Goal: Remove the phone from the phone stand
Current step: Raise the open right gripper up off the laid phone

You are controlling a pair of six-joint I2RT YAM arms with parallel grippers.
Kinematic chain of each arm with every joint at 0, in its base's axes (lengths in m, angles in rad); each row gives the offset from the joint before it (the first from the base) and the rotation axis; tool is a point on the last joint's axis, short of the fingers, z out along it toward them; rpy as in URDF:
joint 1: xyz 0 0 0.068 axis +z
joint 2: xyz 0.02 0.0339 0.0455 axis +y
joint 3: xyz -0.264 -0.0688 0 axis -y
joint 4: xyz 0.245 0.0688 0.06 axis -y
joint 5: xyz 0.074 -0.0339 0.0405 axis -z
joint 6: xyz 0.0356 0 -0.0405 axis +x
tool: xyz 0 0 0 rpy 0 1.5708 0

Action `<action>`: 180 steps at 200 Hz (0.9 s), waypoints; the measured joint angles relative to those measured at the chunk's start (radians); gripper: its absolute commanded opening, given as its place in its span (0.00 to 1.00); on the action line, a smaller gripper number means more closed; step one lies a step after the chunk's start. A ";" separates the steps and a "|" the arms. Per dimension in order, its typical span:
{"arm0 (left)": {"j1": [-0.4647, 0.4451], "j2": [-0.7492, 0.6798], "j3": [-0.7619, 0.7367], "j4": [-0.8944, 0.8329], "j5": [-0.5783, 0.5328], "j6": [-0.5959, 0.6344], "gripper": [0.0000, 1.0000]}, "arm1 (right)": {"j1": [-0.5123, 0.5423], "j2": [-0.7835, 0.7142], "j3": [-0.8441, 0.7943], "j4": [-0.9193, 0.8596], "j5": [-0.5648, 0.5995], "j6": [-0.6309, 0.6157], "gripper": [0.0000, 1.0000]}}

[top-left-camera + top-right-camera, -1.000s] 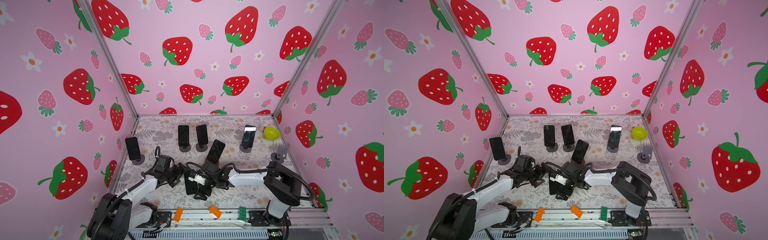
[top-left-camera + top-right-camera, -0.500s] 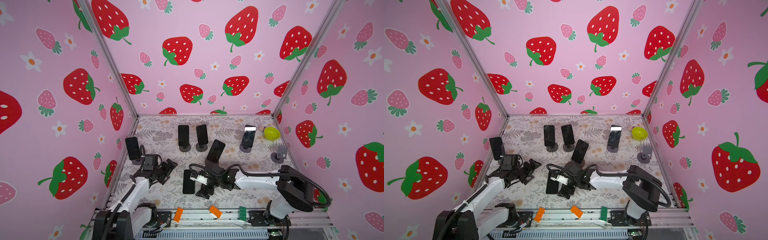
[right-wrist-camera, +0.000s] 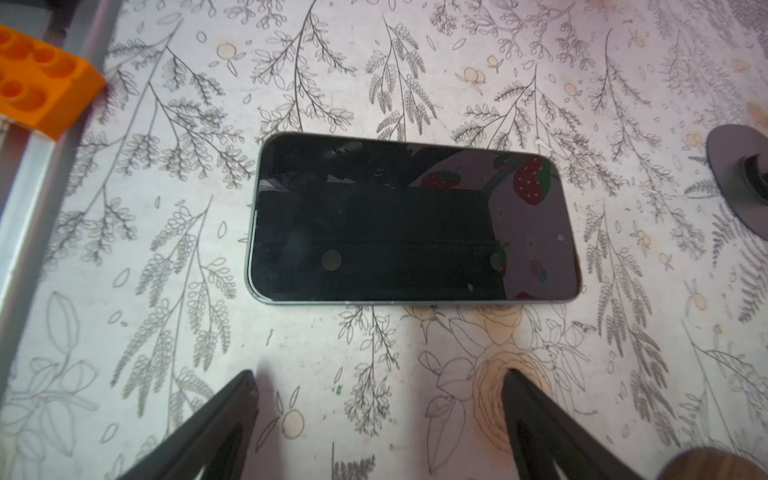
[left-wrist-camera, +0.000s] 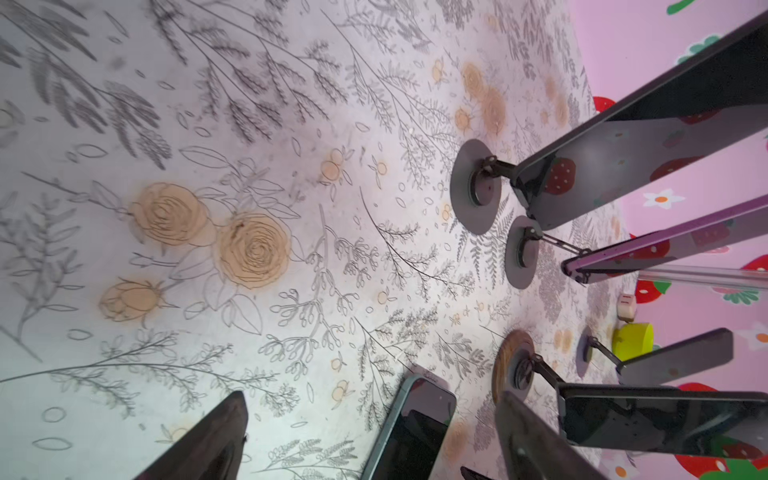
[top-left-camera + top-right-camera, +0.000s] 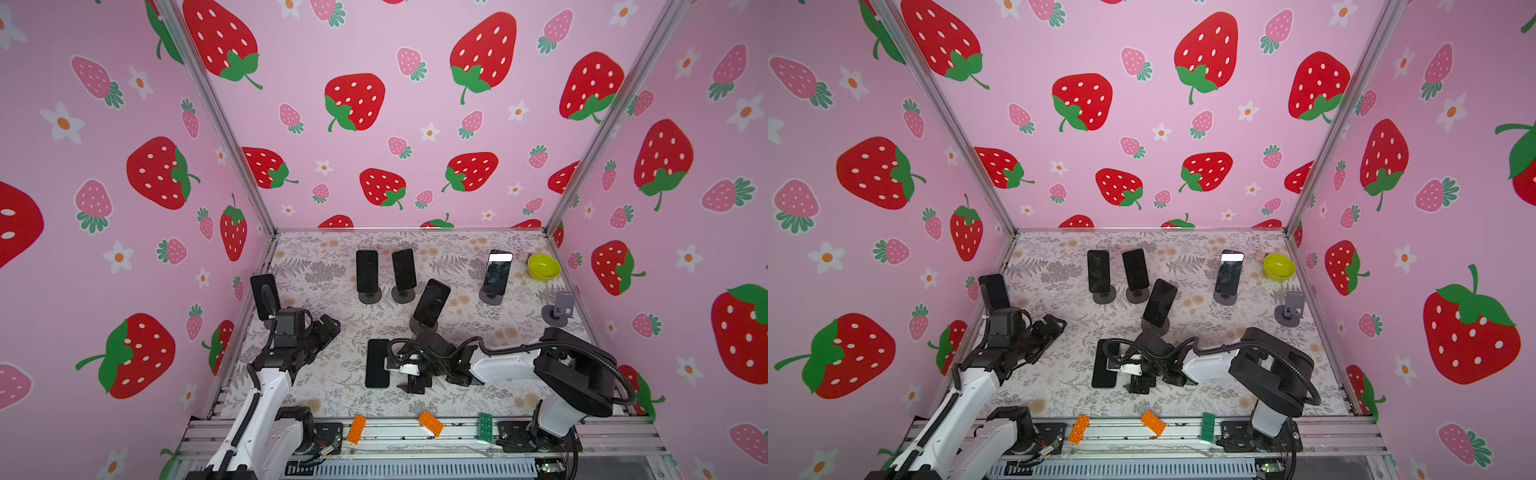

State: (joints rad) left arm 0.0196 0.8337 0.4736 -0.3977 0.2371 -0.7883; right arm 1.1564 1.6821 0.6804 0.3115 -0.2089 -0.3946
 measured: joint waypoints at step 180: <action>0.002 0.074 0.004 0.049 -0.087 0.013 0.97 | -0.066 0.217 0.259 -0.112 -0.190 0.042 0.90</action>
State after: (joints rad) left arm 0.0219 0.9081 0.4778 -0.3485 0.1501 -0.7757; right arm 1.0901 1.8996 0.9390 0.1993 -0.3988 -0.3523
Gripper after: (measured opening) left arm 0.966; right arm 0.906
